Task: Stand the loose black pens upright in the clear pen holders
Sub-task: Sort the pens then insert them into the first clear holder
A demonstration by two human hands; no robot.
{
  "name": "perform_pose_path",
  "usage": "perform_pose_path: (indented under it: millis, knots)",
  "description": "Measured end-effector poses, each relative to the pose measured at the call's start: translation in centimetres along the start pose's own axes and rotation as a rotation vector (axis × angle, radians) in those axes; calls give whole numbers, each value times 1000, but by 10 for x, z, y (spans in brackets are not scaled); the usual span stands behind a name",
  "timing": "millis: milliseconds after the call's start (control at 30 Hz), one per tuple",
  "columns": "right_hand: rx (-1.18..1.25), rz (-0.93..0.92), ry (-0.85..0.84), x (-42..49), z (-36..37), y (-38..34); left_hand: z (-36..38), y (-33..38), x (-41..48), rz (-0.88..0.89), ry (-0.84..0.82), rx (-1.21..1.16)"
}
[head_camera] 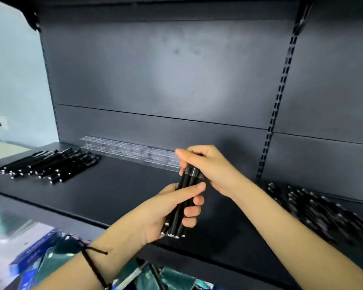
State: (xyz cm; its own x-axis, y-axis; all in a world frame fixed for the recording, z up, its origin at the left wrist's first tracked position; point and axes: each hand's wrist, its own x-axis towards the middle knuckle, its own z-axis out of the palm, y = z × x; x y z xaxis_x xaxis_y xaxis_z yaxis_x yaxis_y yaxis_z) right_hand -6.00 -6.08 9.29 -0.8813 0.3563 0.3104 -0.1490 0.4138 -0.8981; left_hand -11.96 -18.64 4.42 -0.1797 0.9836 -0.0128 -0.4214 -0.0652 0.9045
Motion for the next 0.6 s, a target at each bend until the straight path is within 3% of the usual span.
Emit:
perform_pose_path:
  millis: [233,400,600]
  knots:
    - [109,1,121,69,115,-6,-91,54,-63,5,218,95]
    - [70,1,217,125,160,3,-161,74,-88,23,374,418]
    - [142,121,221,211,225,32,-245,100,-93,194,591,535]
